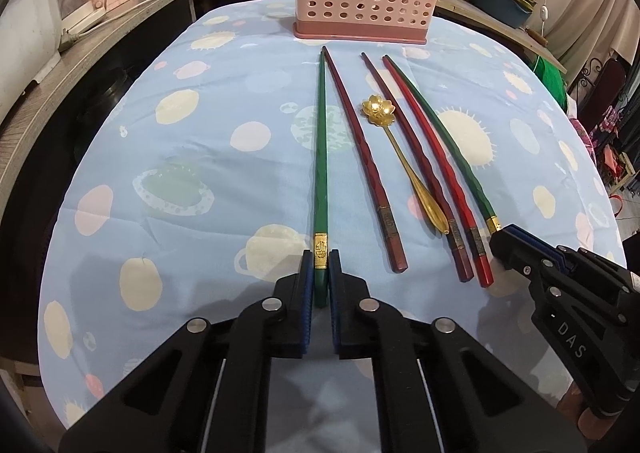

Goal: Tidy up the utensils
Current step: 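Grasp a green chopstick with the right tool while the left tool grasps another green chopstick, then lift the green chopstick with the right tool while the left tool carries its green chopstick above the basket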

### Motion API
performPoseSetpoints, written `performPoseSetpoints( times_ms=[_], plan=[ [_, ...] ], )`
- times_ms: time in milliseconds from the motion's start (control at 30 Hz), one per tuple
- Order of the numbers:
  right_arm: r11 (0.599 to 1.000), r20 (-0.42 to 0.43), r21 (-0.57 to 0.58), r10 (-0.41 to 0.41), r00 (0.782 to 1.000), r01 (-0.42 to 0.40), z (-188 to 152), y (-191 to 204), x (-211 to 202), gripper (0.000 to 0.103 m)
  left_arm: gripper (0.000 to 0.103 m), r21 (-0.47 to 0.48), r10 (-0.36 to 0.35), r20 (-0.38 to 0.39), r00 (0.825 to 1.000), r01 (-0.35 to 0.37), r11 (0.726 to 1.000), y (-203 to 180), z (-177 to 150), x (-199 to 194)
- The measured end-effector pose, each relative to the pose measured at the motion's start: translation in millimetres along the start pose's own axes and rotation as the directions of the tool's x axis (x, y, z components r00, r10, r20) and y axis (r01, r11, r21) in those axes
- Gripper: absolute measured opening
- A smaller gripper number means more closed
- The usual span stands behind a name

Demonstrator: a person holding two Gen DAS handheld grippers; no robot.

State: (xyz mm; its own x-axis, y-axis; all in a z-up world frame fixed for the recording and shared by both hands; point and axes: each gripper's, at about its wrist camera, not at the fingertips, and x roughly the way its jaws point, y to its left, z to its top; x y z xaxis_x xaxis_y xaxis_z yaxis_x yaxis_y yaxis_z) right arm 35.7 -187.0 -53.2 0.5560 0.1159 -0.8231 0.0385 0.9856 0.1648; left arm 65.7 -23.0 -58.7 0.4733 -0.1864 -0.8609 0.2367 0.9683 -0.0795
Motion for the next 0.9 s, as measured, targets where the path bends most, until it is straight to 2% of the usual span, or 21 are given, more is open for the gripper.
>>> performPoseSetpoints(
  times_ms=[233,500,700,900],
  plan=[
    [1.0,0.015,0.013,0.005,1.0,-0.005,-5.4,-2.4,-13.4,0.007,0.007,-0.02,-0.015,0.025,1.0,0.015,1.0,4.4,2.0,-14.2],
    [1.0,0.094,0.02,0.019,0.995,-0.021,7.1,-2.6,-49.1,0.007,0.007,-0.046,-0.038,0.106,0.994,0.043,0.998,8.7,15.8,-50.4],
    [0.999,0.181,0.025,0.033,0.983,-0.038,28.2,-1.7,-86.5,0.007,0.007,-0.062,-0.054,0.183,0.982,0.067,0.996,11.0,32.6,-83.4],
    [0.999,0.261,0.03,0.03,0.965,-0.04,56.9,-3.7,-120.2,0.007,0.007,-0.054,-0.057,0.272,0.961,0.075,0.996,10.1,58.1,-115.8]
  ],
)
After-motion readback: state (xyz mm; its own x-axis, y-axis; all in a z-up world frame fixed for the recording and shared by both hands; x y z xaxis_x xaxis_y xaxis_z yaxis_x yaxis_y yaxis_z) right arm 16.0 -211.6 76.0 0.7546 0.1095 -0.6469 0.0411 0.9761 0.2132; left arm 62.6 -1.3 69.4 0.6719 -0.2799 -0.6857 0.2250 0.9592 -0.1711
